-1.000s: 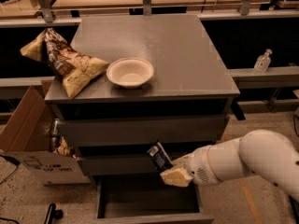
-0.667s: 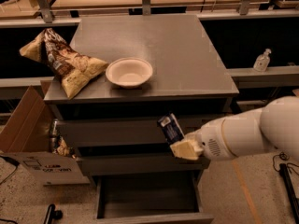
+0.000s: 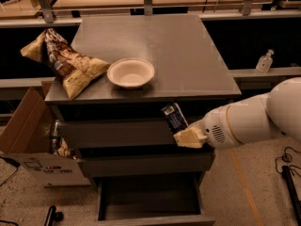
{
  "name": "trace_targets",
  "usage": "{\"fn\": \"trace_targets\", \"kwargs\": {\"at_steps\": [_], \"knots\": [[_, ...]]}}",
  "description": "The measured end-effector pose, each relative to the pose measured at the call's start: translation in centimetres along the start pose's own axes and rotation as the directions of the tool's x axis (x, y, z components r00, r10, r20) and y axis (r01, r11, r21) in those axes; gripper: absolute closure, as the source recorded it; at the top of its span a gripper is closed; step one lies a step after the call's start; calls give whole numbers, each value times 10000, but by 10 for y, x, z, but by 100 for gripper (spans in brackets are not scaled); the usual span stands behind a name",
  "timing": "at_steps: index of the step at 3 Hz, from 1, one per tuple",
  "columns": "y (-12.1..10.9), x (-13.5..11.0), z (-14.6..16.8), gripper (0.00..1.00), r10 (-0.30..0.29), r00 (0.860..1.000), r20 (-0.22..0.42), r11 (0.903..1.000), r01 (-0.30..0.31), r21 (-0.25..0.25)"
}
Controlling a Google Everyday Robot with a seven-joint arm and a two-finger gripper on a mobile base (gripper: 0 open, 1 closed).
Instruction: Pick rxbar blueberry from bottom drawer and place on counter
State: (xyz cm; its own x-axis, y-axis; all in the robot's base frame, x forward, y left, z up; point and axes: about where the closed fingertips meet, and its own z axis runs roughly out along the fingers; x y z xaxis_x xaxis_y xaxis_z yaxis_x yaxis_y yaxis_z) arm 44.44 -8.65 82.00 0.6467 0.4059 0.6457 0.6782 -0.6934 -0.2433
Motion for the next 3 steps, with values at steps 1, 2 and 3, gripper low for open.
{"fn": "trace_targets", "kwargs": {"at_steps": [1, 2, 3], "knots": [[25, 20, -18, 100, -238, 9993, 279, 9984, 252, -504], [60, 52, -44, 100, -321, 9978, 585, 9928, 386, -1135], [91, 86, -53, 100, -476, 9950, 875, 9845, 615, -1644]]}}
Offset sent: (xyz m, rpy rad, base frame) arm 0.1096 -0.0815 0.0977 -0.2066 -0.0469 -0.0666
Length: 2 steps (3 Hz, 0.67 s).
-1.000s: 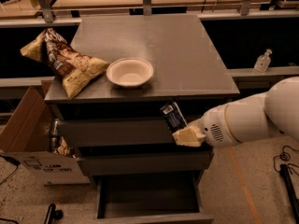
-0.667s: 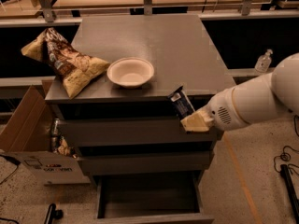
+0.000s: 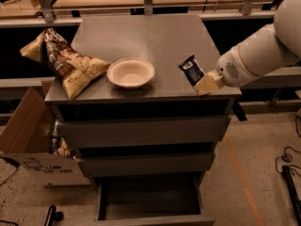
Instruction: Pick rxbar blueberry from bottom drawer and place on counter
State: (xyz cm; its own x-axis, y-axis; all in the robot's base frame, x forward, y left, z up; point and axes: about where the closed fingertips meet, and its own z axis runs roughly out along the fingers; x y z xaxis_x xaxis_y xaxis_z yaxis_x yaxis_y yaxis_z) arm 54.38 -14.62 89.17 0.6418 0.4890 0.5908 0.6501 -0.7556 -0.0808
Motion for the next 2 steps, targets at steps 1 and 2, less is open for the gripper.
{"fn": "trace_targets", "kwargs": {"at_steps": [1, 2], "knots": [[26, 23, 21, 100, -14, 9991, 413, 9993, 29, -362], [43, 38, 44, 84, 208, 9973, 703, 9980, -165, -609]]}}
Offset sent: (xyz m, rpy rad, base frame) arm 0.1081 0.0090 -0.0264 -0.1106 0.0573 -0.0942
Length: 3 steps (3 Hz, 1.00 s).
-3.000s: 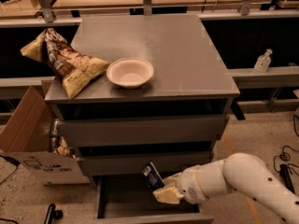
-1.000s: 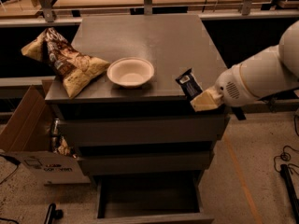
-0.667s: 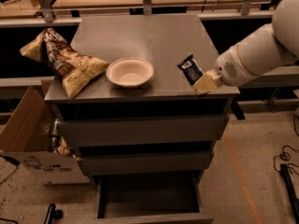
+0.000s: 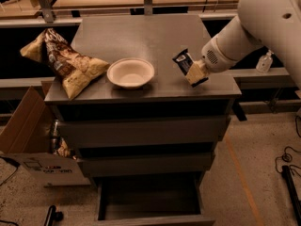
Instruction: Pick rxbar blueberry from bottom drawer and place on counter
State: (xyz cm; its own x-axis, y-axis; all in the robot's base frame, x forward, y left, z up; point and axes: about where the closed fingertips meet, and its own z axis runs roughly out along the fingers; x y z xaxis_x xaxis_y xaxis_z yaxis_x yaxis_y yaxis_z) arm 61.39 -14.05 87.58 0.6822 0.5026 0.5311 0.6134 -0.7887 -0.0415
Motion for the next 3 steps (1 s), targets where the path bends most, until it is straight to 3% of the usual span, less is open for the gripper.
{"fn": "trace_targets", "kwargs": {"at_steps": [1, 2, 3], "knots": [[13, 7, 17, 53, 453, 9984, 323, 9979, -437, -488], [17, 7, 19, 30, 699, 9971, 296, 9960, -681, -575], [17, 13, 1, 6, 827, 9940, -713, 9966, -822, 92]]}}
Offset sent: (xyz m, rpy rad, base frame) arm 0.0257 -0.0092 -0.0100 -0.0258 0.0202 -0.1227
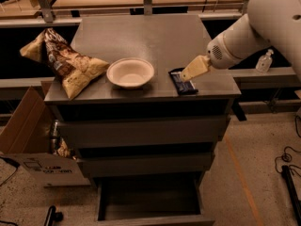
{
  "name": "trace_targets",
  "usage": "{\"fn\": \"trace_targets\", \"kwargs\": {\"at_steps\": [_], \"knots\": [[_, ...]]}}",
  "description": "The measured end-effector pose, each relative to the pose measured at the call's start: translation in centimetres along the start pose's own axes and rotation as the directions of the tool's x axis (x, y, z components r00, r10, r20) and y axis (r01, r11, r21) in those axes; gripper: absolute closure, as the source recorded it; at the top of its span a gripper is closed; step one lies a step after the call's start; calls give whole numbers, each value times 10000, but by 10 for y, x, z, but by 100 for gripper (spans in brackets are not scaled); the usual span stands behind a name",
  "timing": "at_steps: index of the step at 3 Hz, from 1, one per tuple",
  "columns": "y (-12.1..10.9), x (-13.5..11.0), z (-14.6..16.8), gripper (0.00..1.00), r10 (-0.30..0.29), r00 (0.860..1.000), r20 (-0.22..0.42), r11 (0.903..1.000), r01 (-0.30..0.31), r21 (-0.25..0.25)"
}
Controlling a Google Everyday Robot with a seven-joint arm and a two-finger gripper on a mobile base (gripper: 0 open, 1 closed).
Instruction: Pick rxbar blueberry from bottom drawer and place on counter
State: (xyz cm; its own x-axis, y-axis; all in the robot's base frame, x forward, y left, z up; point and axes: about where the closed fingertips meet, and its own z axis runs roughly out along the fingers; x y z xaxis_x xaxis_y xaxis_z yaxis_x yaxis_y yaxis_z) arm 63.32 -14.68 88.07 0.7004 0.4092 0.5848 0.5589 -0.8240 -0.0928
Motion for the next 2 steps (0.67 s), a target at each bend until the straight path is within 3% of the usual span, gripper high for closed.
{"fn": "trace_targets", "kwargs": {"at_steps": [1, 2], "knots": [[7, 7, -36, 0, 869, 9832, -1606, 9908, -684, 1172], [16, 23, -53, 0, 2198, 9565, -1917, 9632, -1816, 1979]]}}
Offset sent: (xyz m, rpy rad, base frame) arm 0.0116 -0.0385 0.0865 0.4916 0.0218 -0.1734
